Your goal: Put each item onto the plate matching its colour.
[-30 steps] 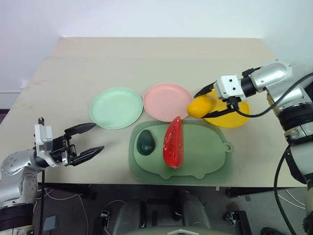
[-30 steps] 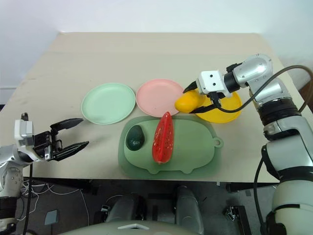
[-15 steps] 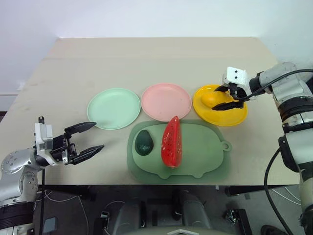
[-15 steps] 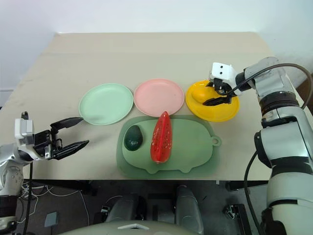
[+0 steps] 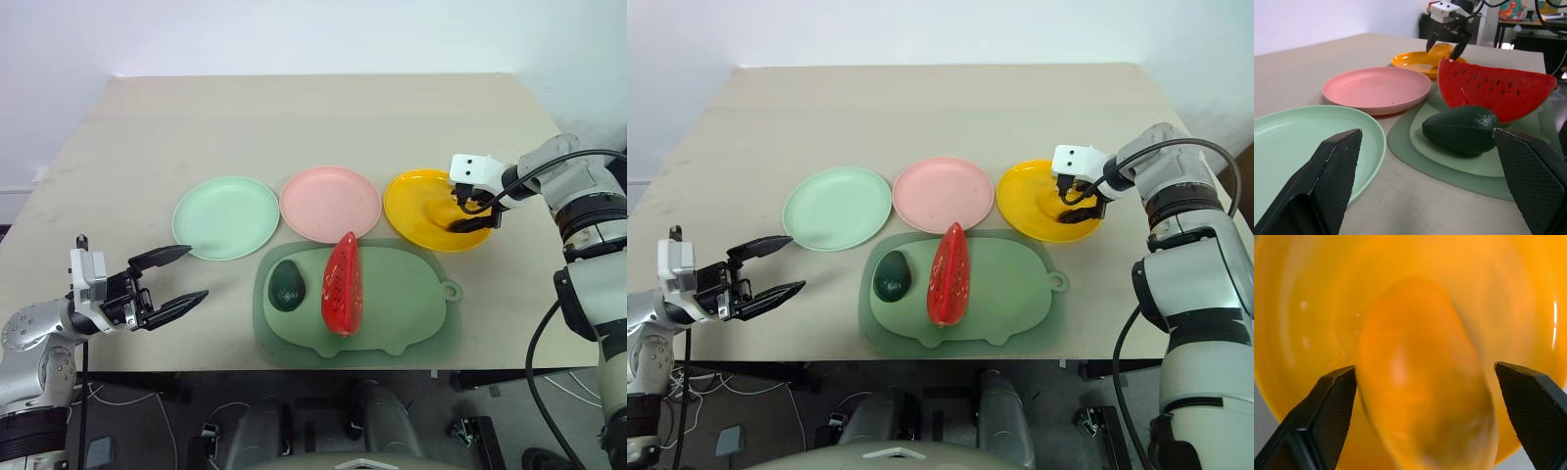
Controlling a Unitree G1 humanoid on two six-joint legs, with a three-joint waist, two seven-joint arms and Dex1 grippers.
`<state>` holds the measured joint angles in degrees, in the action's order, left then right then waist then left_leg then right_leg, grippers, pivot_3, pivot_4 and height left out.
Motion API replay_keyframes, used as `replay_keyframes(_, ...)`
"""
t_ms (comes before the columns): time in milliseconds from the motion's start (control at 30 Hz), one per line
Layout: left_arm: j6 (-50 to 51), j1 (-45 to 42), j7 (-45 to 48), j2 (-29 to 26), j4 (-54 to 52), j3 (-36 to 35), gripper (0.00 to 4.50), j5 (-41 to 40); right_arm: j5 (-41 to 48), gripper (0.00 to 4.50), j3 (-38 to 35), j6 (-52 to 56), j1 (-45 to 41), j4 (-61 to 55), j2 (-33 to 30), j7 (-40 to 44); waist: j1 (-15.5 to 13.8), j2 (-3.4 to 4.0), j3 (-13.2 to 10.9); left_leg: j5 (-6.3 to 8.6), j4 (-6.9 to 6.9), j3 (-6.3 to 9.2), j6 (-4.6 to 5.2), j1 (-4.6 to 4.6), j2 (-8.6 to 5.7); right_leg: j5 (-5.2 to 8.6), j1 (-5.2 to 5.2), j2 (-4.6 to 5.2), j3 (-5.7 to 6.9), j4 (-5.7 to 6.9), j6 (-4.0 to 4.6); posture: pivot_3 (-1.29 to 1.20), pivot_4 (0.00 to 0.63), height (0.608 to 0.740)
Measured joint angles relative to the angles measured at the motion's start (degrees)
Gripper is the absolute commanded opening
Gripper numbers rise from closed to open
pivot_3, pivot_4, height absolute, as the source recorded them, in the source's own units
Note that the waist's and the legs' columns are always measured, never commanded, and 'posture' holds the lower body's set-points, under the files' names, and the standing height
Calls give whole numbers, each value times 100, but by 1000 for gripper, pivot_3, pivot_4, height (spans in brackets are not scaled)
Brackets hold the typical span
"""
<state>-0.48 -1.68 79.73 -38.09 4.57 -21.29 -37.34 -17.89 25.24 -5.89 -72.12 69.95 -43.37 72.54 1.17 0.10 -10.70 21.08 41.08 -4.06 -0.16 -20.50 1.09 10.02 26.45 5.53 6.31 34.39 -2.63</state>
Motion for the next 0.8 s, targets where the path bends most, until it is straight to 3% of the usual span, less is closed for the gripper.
replay_keyframes(200,-9,-49,8,-12,35,0,4500,25,154,4475,-295,-384,-343,-240,-49,883,-1,5,-3,0,-2,1,0,1,0,0,1,-1,0,0,0,0,150,736)
replay_keyframes(367,-17,-105,24,-20,110,1,4500,51,934,4475,-327,-799,-372,-1346,-102,1830,3,9,-5,0,-2,-4,0,3,10,0,2,-1,0,2,-1,0,150,736)
replay_keyframes(800,-127,-179,113,-37,214,2,4500,62,3000,4475,1317,-407,169,-5140,-265,1986,-31,7,-4,1,2,-11,0,4,15,-2,4,-1,2,3,1,0,150,736)
